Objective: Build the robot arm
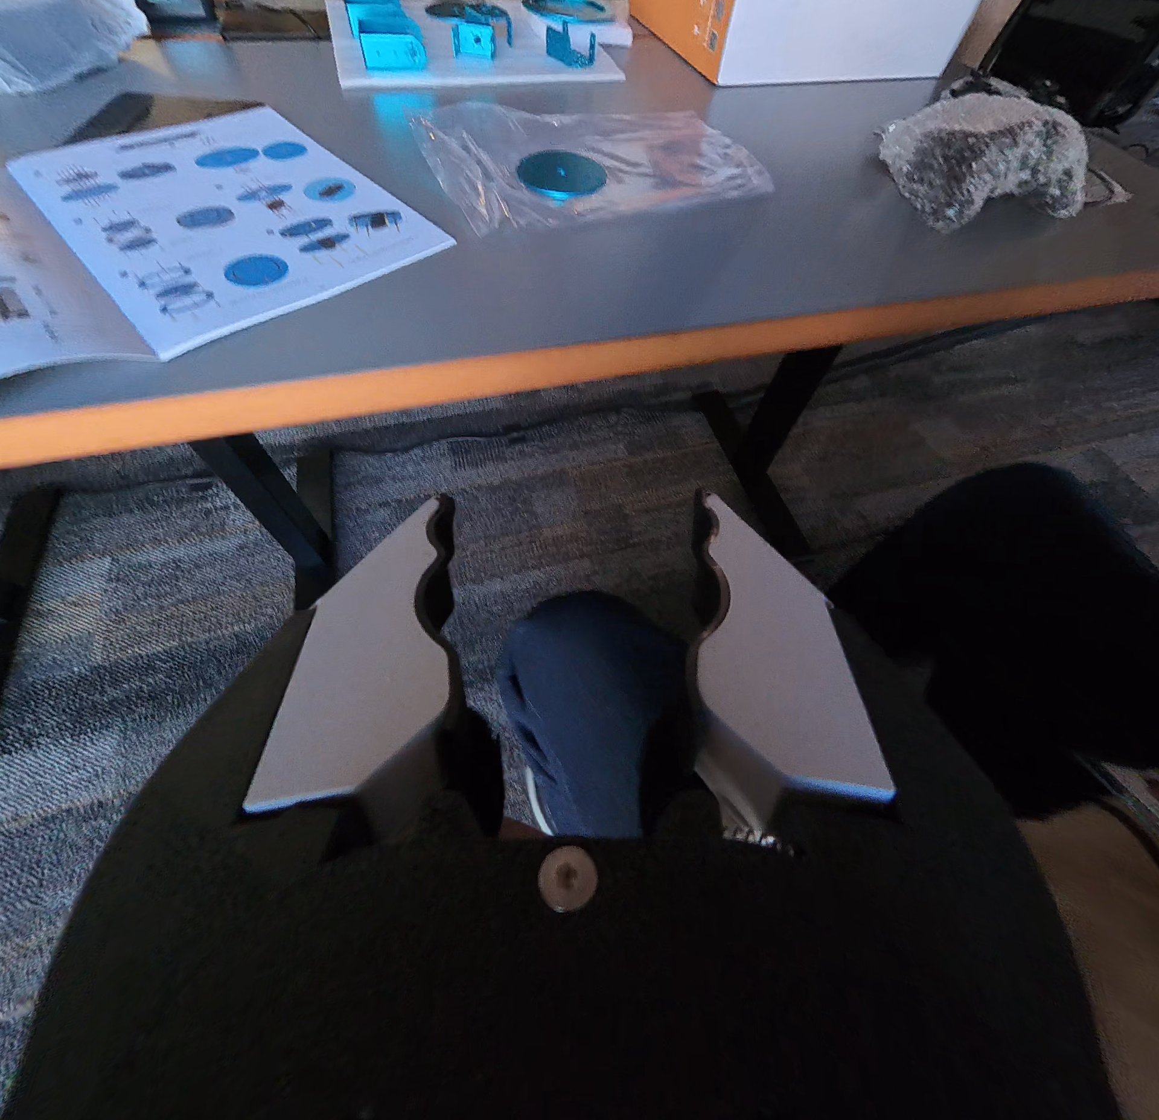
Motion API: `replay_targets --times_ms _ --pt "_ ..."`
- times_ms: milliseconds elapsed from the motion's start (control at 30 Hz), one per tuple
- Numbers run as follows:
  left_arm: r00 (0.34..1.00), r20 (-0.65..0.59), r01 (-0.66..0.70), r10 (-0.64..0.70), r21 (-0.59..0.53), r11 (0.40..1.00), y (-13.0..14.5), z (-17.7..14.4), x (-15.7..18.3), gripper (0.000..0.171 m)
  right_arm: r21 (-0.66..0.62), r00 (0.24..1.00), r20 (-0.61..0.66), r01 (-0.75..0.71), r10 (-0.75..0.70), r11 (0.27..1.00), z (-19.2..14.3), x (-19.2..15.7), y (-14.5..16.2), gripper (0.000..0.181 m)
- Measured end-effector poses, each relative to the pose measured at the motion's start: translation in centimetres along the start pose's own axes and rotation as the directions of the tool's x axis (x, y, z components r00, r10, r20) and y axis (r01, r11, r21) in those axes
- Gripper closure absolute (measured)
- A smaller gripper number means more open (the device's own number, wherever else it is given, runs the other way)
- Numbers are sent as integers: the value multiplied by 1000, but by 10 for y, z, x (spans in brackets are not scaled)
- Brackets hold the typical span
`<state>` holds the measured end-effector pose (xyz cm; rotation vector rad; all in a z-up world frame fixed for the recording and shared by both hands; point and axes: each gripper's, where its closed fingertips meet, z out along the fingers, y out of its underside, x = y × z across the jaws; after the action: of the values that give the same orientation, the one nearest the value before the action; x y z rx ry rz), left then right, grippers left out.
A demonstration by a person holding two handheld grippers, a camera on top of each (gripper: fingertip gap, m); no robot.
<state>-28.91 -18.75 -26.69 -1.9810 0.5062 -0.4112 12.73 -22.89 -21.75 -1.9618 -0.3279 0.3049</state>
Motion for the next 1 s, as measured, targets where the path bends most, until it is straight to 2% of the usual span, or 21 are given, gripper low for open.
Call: replay_targets --times_ms 67,167,267,433,533,700,833,900,1000 --pt "1000 -6 -21 22 14 1000 -12 23 -6 96 -7 1000 -15 17 -18 1000 11 13 -4 143" --pt "995 -84 -47 48 15 999 -34 74 -6 96 -8 998 -40 41 -41 999 36 45 -17 143" --pt "989 -116 -85 94 84 993 -72 120 -12 100 13 998 -42 54 -53 998 69 86 -42 143" --pt "994 -19 -108 111 105 989 -143 168 -38 102 37 978 -103 183 -179 982 119 165 -96 143" --pt "997 31 -71 68 89 993 -187 171 -41 103 72 978 -118 179 -170 981 140 204 -134 143" --pt "992 107 61 -65 45 997 -249 158 -26 103 108 997 -34 72 -68 992 168 251 -190 143" --pt "966 240 121 -94 -100 988 -263 150 -26 103 60 982 -69 182 -178 981 189 292 -224 140" --pt "947 297 175 -124 -150 973 -266 147 -27 104 -22 971 -32 238 -238 971 208 305 -229 137" --pt "914 324 299 -246 -126 946 -286 147 -22 104 -41 957 34 291 -289 956 243 321 -239 137"
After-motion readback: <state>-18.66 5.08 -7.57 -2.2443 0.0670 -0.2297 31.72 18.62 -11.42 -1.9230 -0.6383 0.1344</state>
